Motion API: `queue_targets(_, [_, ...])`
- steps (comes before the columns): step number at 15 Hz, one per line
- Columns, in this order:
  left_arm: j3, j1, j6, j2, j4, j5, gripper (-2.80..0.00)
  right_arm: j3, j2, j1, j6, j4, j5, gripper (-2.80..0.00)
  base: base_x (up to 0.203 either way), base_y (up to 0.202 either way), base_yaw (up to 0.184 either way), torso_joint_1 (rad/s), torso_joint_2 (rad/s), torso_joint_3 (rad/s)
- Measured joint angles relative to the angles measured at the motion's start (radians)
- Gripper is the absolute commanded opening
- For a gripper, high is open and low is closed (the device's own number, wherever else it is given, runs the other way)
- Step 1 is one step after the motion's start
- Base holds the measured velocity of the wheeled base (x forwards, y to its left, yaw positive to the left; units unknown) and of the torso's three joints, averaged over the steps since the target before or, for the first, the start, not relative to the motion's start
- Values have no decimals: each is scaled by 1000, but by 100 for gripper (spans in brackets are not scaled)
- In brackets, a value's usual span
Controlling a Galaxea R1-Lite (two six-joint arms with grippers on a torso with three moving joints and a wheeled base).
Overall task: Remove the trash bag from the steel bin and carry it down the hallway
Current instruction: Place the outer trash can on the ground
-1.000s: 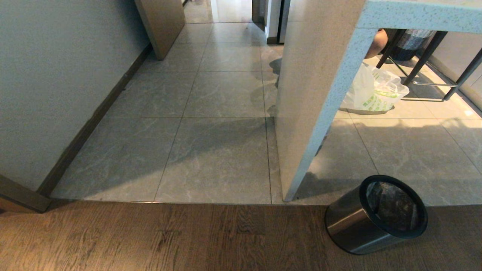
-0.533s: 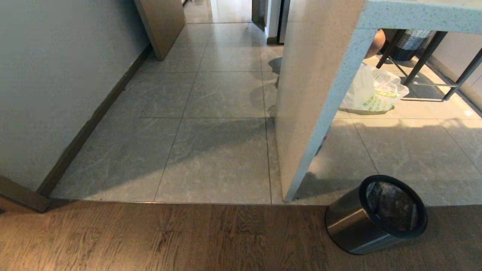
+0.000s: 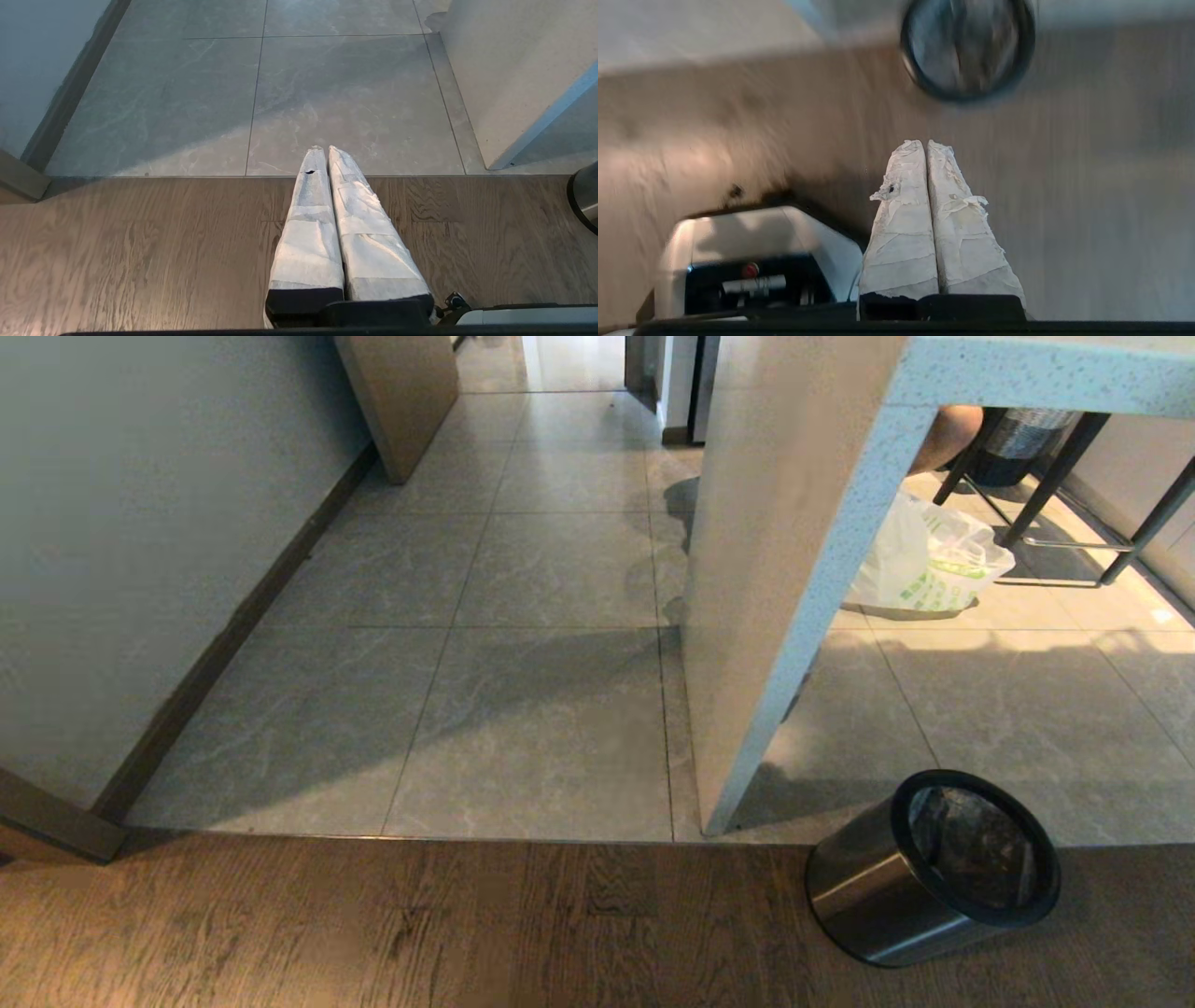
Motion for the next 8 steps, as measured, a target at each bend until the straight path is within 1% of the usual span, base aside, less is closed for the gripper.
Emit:
queue_targets(2, [0, 0, 0, 0, 0, -1, -280, -10, 185, -32, 26, -28, -53, -280, 0, 0, 0, 0, 0, 0])
queue_targets(3, [0, 0, 0, 0, 0, -1, -280, -6, 284, -66, 35, -64, -80, -280, 0, 0, 0, 0, 0, 0])
queue_targets(4, [0, 0, 0, 0, 0, 0, -280, 4, 366, -99, 40, -114, -90, -280, 0, 0, 0, 0, 0, 0])
queue_targets(6, [0, 0, 1, 0, 0, 0, -280, 49, 520, -159, 44, -264, -74, -280, 0, 0, 0, 0, 0, 0])
queue_targets(8, [0, 0, 0, 0, 0, 0, -280, 86, 640, -185, 34, -407, -43, -280, 0, 0, 0, 0, 0, 0])
